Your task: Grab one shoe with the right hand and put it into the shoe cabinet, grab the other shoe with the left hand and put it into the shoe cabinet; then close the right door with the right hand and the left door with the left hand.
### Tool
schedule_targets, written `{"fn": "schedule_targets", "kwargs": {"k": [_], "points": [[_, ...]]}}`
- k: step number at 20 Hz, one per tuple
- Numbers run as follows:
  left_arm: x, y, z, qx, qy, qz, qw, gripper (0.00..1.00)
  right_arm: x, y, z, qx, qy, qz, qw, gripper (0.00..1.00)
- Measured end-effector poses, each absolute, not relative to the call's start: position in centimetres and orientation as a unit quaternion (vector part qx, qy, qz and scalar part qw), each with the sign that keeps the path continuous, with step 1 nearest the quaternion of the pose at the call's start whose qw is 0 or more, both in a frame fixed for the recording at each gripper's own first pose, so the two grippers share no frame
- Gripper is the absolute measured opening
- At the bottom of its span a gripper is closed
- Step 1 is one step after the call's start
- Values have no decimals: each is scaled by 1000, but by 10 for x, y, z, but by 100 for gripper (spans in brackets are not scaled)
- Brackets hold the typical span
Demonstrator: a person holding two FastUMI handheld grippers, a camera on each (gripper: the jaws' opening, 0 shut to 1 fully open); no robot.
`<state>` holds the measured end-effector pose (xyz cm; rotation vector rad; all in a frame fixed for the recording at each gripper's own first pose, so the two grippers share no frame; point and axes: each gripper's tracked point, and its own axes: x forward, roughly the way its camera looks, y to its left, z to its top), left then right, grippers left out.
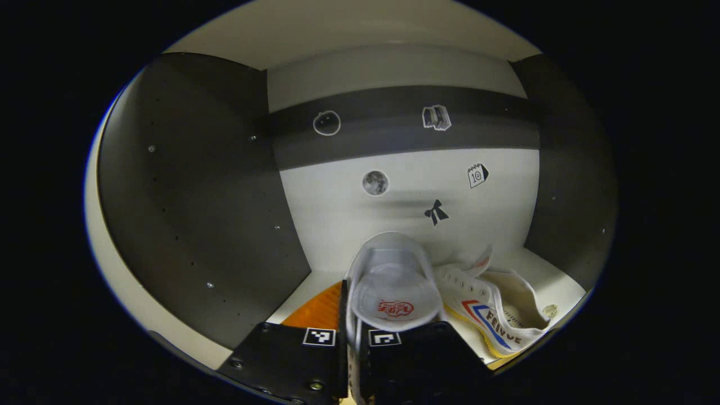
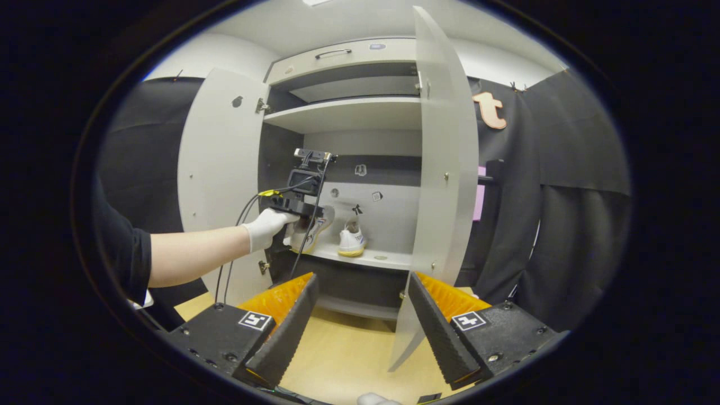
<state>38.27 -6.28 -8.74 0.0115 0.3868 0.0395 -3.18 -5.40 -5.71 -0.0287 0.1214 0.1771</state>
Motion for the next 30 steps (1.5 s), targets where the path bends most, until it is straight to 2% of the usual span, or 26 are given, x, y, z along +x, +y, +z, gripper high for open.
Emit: {"fn": "schedule_targets", "kwargs": {"k": [1,2,4,7,9,11,18,20,21,22,30], "points": [[385,-61,-89,4,193,24,981,28,-31,-52,-58,-14,62,89,994,100],[386,-59,-91,2,190,27,981,17,-31,-52,-59,-16,63,90,994,100],[389,-63,-92,-10,191,21,981,22,-32,-52,-60,-17,66,90,994,100],[385,-60,-102,-17,202,15,979,85,-32,-54,-60,-13,65,86,994,100],[378,-56,-98,-24,193,20,981,95,-33,-52,-60,-13,65,87,994,100],[373,-58,-76,-31,158,10,987,95,-34,-51,-62,-15,66,90,994,100],[320,-56,-53,-24,121,4,992,97,-45,-51,-59,-18,53,84,995,100],[294,-57,-49,-24,109,-4,994,96,-52,-51,-62,-20,54,83,995,100],[277,-58,-45,-20,97,-7,995,93,-55,-52,-64,-21,53,80,995,100],[260,-58,-42,-17,87,-11,996,96,-57,-53,-65,-23,53,76,995,100],[104,-48,-35,-50,53,-32,997,96,-77,-62,-72,-19,49,46,998,100]]}}
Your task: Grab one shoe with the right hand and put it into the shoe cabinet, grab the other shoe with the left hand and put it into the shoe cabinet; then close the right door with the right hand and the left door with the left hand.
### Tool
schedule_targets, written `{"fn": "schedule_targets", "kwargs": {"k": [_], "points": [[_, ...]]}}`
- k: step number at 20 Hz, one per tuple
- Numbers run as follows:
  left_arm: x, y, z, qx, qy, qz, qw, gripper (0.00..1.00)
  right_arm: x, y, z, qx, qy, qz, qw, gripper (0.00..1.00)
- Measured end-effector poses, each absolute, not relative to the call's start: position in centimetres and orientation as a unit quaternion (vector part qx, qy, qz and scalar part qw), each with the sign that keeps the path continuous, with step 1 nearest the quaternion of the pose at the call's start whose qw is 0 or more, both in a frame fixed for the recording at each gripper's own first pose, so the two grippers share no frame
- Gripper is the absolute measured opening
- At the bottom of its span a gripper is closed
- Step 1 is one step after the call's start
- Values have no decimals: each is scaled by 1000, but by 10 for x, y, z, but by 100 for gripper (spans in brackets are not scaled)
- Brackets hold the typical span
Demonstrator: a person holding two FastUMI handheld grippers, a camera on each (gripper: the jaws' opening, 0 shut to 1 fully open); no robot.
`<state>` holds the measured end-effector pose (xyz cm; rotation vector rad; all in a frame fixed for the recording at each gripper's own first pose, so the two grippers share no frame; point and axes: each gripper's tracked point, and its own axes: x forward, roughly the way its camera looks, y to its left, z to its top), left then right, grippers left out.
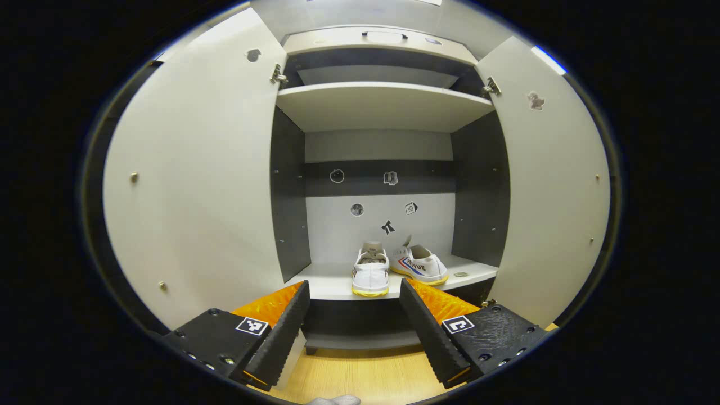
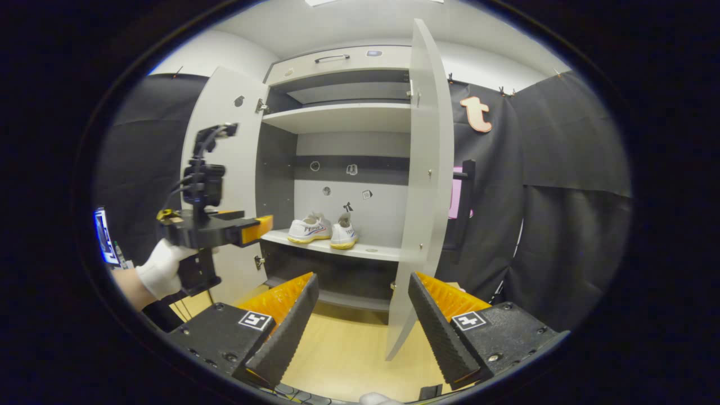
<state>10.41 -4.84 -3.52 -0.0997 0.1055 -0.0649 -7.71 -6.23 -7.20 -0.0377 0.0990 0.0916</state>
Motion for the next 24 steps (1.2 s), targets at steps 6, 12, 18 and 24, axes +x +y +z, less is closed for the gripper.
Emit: {"fn": "schedule_targets", "kwargs": {"k": [6,12,18,24], "points": [[1,-29,-72,-57,56,-17,997,97,-87,-79,-95,-5,68,6,998,100],[-59,-24,-104,-35,82,-6,996,97,-90,-82,-100,-3,68,-12,998,100],[-67,-23,-100,-34,81,-7,996,97,-83,-115,-78,13,46,-49,998,100],[-71,-16,-76,-10,58,-5,998,96,-71,-200,-41,36,6,-141,989,100]]}}
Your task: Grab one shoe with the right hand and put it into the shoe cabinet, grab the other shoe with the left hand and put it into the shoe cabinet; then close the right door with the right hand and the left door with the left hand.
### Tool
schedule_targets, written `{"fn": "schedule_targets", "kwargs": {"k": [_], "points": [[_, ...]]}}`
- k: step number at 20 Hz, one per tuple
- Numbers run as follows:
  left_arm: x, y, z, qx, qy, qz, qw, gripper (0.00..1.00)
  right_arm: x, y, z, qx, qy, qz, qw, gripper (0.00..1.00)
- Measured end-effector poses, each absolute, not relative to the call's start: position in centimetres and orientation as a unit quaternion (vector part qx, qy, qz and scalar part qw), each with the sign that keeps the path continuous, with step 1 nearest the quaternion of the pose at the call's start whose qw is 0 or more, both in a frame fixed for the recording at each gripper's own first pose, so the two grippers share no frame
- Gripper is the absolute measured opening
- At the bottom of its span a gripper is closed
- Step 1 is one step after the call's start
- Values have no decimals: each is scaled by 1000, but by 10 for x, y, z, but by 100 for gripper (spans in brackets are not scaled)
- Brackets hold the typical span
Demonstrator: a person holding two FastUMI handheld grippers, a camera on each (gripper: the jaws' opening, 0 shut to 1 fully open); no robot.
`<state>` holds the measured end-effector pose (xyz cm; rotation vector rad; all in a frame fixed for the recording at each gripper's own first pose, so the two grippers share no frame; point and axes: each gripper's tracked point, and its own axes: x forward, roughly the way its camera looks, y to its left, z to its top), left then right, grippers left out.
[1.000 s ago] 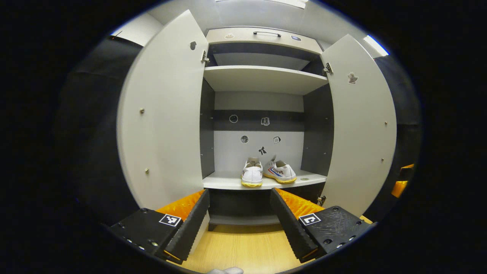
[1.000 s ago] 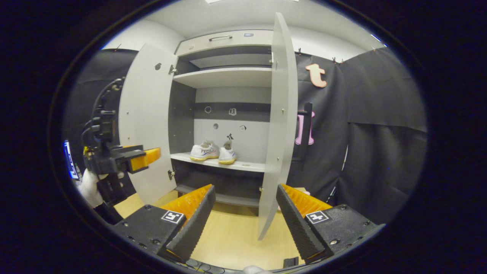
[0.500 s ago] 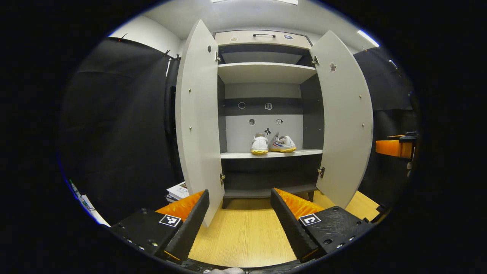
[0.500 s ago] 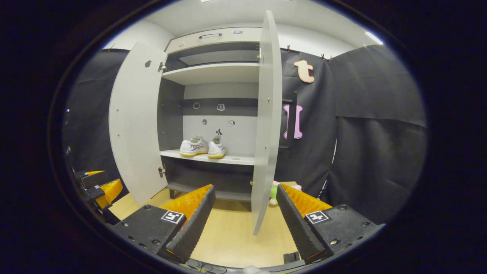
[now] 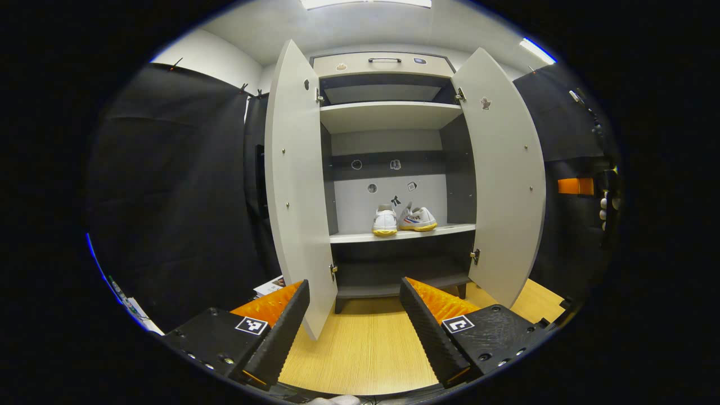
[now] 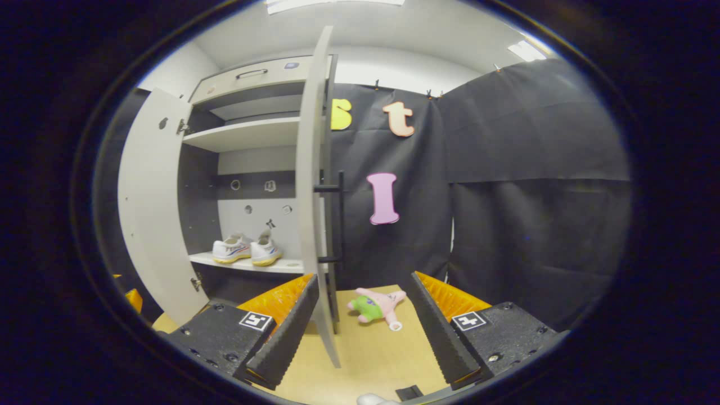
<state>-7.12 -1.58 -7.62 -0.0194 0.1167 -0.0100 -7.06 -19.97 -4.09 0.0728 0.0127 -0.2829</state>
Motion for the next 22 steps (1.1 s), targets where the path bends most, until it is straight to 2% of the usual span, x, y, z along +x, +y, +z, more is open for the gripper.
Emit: {"fn": "schedule_targets", "kwargs": {"k": [4,5,6,9,13,14,15,22], "points": [[-70,-16,-67,-14,48,0,999,96,-42,-225,-23,39,-1,-160,986,99],[-71,-16,-66,-17,49,0,999,100,-34,-223,-19,39,-3,-157,987,100],[-71,-18,-67,-18,51,2,999,96,-27,-221,-17,38,-4,-151,988,100],[-70,-18,-69,-15,52,5,999,96,-17,-212,-12,20,0,-138,990,100],[-67,-25,-71,-20,58,-5,998,96,-19,-208,-7,-19,1,-134,991,90],[-66,-26,-71,-19,58,-7,998,96,-20,-205,-7,-14,0,-135,991,90],[-64,-27,-72,-19,59,-10,998,96,-18,-201,-7,-5,1,-134,991,95],[-60,-13,-68,-14,59,-5,998,96,-19,-163,-9,5,-2,-95,995,95]]}}
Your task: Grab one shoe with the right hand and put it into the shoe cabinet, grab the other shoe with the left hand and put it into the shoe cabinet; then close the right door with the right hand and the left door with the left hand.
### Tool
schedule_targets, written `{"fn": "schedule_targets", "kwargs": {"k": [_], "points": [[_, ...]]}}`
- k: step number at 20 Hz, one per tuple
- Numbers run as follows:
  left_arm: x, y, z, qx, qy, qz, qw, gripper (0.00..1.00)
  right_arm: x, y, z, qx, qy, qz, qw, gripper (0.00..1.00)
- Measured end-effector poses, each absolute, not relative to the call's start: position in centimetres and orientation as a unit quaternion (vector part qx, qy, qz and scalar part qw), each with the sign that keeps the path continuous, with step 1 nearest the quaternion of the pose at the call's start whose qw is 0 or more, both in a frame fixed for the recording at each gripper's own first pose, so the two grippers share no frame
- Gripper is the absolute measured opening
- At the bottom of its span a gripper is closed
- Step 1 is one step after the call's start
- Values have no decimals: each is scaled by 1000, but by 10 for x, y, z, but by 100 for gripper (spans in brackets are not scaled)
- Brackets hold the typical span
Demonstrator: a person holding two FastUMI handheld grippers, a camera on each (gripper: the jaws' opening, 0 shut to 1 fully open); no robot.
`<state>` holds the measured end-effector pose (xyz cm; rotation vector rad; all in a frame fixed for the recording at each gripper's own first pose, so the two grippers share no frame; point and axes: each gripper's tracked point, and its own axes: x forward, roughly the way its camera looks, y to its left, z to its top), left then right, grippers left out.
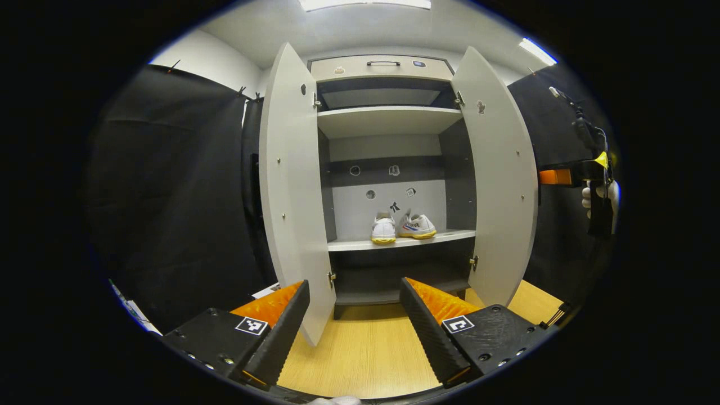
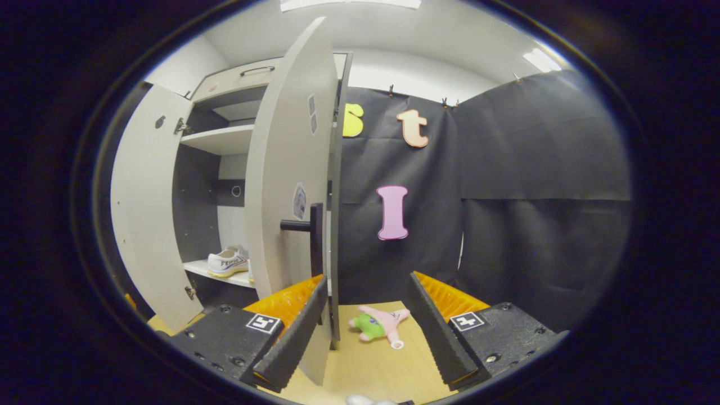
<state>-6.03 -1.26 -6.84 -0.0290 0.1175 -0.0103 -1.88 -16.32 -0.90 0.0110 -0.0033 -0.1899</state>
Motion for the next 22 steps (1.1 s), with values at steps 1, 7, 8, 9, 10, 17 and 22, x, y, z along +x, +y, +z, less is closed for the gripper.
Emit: {"fn": "schedule_targets", "kwargs": {"k": [1,7,8,9,10,17,22], "points": [[-61,-11,-67,-16,57,-3,998,96,-18,-155,-9,9,-2,-86,996,95],[-68,3,-72,-14,66,13,998,96,0,-94,-6,-9,-9,-30,999,89],[-69,5,-71,-16,67,14,998,96,4,-83,-5,-7,-8,-15,1000,95],[-68,7,-72,-16,68,16,997,96,9,-76,-2,-5,-13,-7,1000,95],[-68,9,-71,-14,67,17,998,96,11,-70,2,-3,-18,0,1000,96],[-70,24,-71,-20,65,26,997,96,-1,-39,15,-8,-34,26,999,98],[-64,41,-67,-17,59,32,998,96,-16,-10,6,-16,-22,52,998,98]]}}
